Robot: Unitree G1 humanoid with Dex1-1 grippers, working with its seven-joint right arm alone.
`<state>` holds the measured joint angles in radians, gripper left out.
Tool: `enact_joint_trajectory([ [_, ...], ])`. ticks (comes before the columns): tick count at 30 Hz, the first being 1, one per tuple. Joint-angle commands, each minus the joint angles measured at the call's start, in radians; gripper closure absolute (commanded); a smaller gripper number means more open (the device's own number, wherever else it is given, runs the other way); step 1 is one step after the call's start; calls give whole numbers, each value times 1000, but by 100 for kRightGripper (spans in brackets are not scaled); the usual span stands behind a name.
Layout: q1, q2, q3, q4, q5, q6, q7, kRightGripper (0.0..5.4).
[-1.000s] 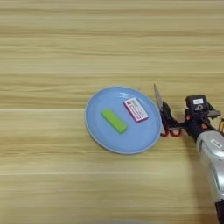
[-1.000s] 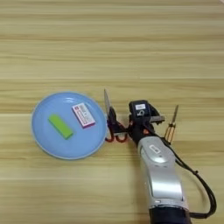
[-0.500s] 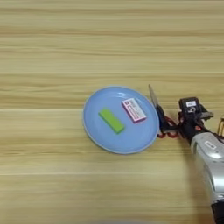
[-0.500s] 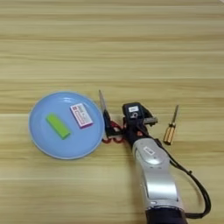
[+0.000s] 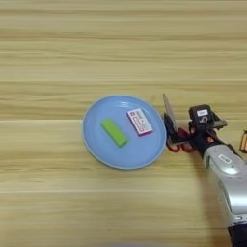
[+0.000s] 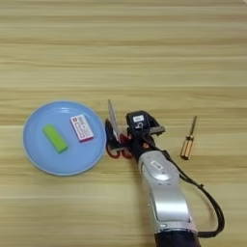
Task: Move the objects on the table
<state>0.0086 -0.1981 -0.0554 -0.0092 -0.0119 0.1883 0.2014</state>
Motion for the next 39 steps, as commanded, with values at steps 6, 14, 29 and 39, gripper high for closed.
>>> enact_joint_trajectory([
  [6, -55, 4, 28, -38, -10, -14, -7, 3],
  [14, -62, 3, 28, -21, -8, -16, -10, 3],
  [29, -64, -32, -70, -81, 13, -17, -32, 3],
  [39, -23, -71, -168, -138, 26, 4, -45, 3],
])
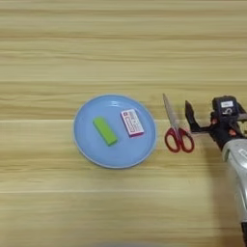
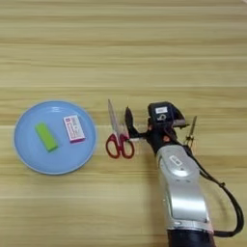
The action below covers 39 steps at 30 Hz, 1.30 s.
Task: Move the objects on the table
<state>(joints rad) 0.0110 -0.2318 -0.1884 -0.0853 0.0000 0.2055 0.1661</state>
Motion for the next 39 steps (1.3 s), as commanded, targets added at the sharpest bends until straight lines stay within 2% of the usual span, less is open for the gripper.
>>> enact_joint_trajectory([
  [1, -22, -39, -40, -63, 15, -12, -10, 3],
  [19, 35, -44, -122, -96, 8, 13, -34, 3],
  [39, 67, -40, -166, -83, -5, 91, -104, 3],
])
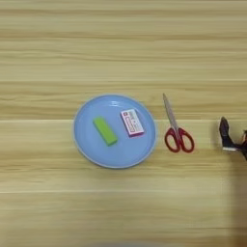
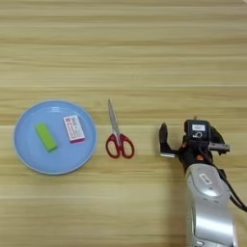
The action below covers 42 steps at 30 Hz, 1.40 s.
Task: Move the objects on the table
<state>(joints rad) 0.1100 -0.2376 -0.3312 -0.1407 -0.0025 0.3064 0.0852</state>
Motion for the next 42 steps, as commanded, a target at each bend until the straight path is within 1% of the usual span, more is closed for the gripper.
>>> enact_joint_trajectory([
  [1, -33, -34, -25, -22, -3, -7, -27, 3],
  [8, -44, -35, -31, 28, 3, -2, -31, 3],
  [13, -54, -31, -30, 76, 19, -7, -22, 3],
  [19, -65, -36, -31, 140, 23, -21, -27, 3],
  [26, -75, -27, -54, 189, 82, -5, -4, 3],
  [33, -87, -30, -68, 239, 123, 8, 3, 3],
  [41, -93, -33, -67, 276, 147, 10, 10, 3],
  [42, -94, -34, -66, 278, 150, 11, 12, 22],
])
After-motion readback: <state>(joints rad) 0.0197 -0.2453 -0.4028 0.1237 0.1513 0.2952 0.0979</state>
